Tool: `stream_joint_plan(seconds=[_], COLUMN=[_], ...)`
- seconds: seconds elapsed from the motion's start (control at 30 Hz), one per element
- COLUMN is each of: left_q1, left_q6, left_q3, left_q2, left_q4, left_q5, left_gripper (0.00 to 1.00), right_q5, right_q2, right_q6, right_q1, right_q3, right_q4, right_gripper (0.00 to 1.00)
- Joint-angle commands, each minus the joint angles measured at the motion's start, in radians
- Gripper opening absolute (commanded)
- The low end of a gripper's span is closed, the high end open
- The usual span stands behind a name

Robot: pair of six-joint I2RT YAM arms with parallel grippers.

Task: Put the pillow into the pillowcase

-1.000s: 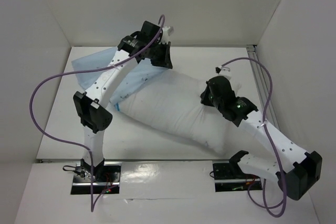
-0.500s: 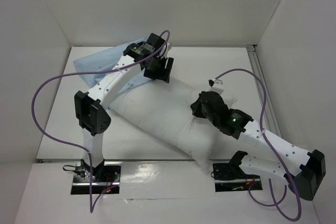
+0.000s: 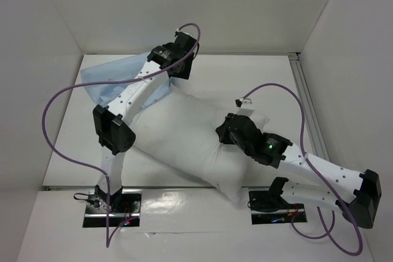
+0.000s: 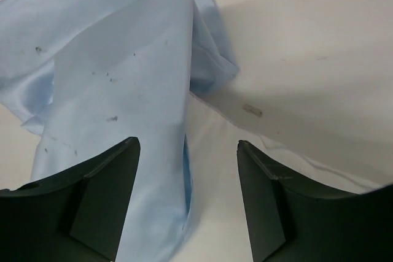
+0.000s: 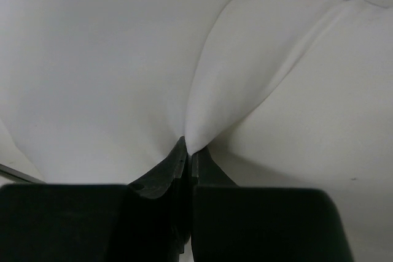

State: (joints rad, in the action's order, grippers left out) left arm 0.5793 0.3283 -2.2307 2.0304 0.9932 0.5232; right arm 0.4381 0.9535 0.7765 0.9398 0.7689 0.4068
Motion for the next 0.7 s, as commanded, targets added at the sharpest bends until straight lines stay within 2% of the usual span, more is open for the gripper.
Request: stream_joint_plan(seconds=[0.0,0.1,0.17,0.2,0.23,0.27,0.33,0.37,0.4,0.43,0.47,0.5,0.57,0.63,0.67], left_q1=[0.010,0.010,0.010,0.010,-0.001,-0.001,-0.012,-0.030,-0.045,-0.088,-0.113,-0.137,-0.194,-0.207,-0.207], left_q6=[-0.037,-0.021,-0.032,-0.041,-0.041,-0.041,-0.002,0.020,0.069,0.095,0.113,0.129,0.155,0.141,0.120], left_q3=[-0.012,-0.012,-0.059,-0.087,-0.119,-0.150,-0.214,-0.214,-0.180,-0.108,-0.107,-0.001,0.074,0.057,0.031], left_q2=[0.080,0.131,0.168,0.189,0.227,0.240,0.240,0.188,0.151,0.060,0.059,-0.052,-0.143,-0.182,-0.182], left_q4=[-0.033,-0.044,-0.044,-0.044,-0.031,-0.018,-0.004,-0.004,-0.017,-0.072,-0.120,-0.172,-0.269,-0.251,-0.229], left_q5=[0.162,0.254,0.282,0.282,0.268,0.241,0.161,0.021,-0.064,-0.241,-0.326,-0.395,-0.501,-0.487,-0.433], left_gripper=[0.77,0.72,0.61,0.51,0.34,0.00,0.00,0.00,0.00,0.00,0.00,0.00,0.00,0.00,0.00], right_q5=[-0.006,-0.006,-0.016,-0.025,-0.025,-0.025,-0.016,-0.016,-0.004,0.005,0.005,0.005,0.027,0.036,0.045], right_q2=[-0.019,-0.009,-0.009,-0.009,-0.009,-0.009,-0.009,-0.009,-0.018,-0.018,-0.018,-0.030,-0.030,-0.041,-0.041], right_q6=[0.000,0.000,0.000,0.000,0.000,0.000,0.000,0.000,0.000,0.000,0.000,0.000,0.000,0.000,0.000], right_q1=[0.019,0.019,0.019,0.019,0.019,0.019,0.019,0.019,0.028,0.028,0.028,0.028,0.028,0.028,0.028], right_q3=[0.020,0.020,0.010,0.010,0.010,0.010,0.010,0.001,0.001,0.001,0.001,0.001,0.010,0.010,0.010], right_q4=[0.047,0.047,0.038,0.038,0.038,0.038,0.038,0.038,0.038,0.038,0.047,0.047,0.056,0.067,0.067], right_gripper=[0.00,0.00,0.00,0.00,0.00,0.00,0.00,0.00,0.00,0.00,0.00,0.00,0.00,0.00,0.00])
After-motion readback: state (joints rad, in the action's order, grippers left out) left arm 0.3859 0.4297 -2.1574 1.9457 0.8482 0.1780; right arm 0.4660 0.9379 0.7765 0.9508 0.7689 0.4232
